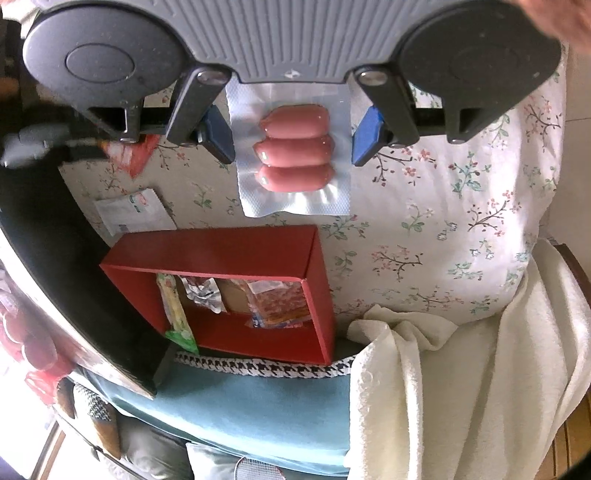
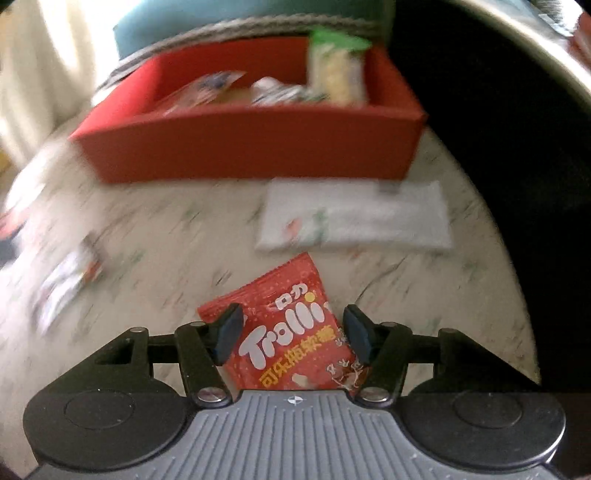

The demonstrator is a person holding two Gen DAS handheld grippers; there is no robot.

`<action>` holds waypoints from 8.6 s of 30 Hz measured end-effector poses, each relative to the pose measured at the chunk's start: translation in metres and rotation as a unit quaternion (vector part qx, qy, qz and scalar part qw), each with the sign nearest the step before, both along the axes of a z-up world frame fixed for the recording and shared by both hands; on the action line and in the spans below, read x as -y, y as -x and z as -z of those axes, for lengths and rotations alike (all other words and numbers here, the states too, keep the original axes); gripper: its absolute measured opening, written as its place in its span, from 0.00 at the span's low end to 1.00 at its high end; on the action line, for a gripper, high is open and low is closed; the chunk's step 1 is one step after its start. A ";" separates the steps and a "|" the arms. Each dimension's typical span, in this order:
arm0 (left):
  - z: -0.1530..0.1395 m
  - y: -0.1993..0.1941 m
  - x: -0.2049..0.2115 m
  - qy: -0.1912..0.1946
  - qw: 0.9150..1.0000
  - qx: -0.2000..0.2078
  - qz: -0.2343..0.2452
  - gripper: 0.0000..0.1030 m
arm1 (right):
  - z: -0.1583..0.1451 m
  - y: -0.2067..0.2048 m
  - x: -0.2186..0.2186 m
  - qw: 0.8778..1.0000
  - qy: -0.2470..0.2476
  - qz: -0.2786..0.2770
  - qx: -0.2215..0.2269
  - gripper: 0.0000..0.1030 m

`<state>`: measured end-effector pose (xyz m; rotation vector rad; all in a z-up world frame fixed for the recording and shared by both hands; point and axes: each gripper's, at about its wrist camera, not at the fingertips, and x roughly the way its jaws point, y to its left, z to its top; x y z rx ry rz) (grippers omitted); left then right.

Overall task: Organize snacks
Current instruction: 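Grasp and lift the red Trolli bag with the right tool while the left tool holds the sausages, then carry the sausage pack with the left tool while the right tool carries the Trolli bag over the box, then open the left tool to drop the sausages while the right tool releases the Trolli bag into the box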

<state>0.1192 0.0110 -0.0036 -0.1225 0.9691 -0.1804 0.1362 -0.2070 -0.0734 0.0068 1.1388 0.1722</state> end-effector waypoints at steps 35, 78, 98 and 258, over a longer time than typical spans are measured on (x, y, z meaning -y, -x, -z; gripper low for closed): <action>0.003 0.010 -0.034 -0.022 1.000 0.001 0.017 0.60 | 0.003 0.055 -0.021 0.997 0.058 -0.041 0.013 0.85; 0.002 0.003 0.039 -0.111 0.991 0.054 0.045 0.60 | -0.057 0.027 -0.020 0.991 -0.014 0.018 0.133 0.62; 0.001 0.000 0.046 -0.128 0.988 0.074 0.039 0.60 | -0.067 0.024 -0.018 0.988 -0.014 0.033 0.153 0.62; -0.002 -0.135 0.077 -0.145 0.981 0.128 -0.005 0.72 | -0.050 -0.111 -0.007 0.969 -0.020 0.088 0.230 0.79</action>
